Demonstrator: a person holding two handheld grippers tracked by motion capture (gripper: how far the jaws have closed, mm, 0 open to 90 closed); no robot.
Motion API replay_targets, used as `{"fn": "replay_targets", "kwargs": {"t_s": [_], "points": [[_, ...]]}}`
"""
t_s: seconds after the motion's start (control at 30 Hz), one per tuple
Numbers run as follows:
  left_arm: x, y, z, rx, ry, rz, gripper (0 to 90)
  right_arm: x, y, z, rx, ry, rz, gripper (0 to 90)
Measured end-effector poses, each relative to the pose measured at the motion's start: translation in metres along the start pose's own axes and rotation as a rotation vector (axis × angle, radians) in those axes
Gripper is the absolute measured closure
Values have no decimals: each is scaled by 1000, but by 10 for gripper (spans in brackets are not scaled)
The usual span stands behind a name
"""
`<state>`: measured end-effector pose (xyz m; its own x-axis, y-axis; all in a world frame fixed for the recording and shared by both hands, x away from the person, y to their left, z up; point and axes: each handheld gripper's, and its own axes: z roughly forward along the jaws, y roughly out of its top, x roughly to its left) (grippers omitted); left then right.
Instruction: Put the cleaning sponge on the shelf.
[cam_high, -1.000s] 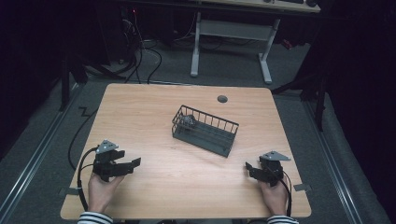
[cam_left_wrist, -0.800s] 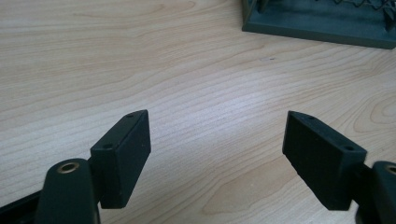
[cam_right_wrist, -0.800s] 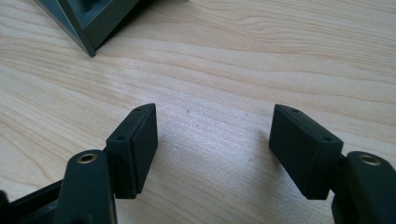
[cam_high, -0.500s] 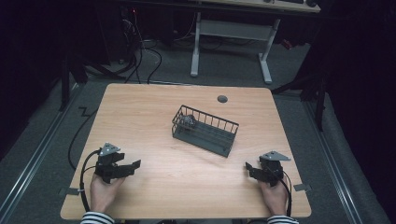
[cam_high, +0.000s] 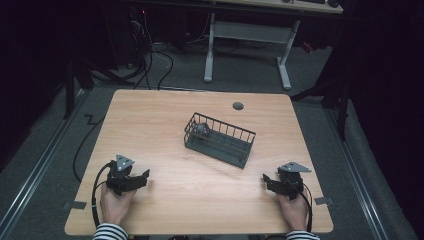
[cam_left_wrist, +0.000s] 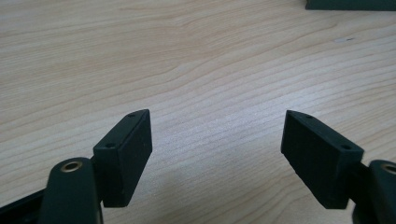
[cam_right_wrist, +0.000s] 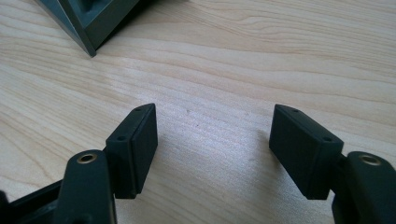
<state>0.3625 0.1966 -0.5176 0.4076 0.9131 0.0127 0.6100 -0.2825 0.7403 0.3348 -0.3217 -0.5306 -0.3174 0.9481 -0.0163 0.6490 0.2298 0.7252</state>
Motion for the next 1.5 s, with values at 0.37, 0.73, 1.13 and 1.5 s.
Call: {"fn": "replay_targets", "kwargs": {"t_s": [0.37, 0.73, 1.13, 1.5], "points": [[1, 1, 9, 2, 22, -3, 256, 0, 0, 0, 0, 0, 0, 327], [-1, 0, 15, 17, 39, 9, 256, 0, 0, 0, 0, 0, 0, 327], [-2, 0, 23, 26, 21, 0, 246, 0, 0, 0, 0, 1, 0, 327], [5, -7, 21, 7, 3, -36, 228, 0, 0, 0, 0, 1, -1, 325]]}}
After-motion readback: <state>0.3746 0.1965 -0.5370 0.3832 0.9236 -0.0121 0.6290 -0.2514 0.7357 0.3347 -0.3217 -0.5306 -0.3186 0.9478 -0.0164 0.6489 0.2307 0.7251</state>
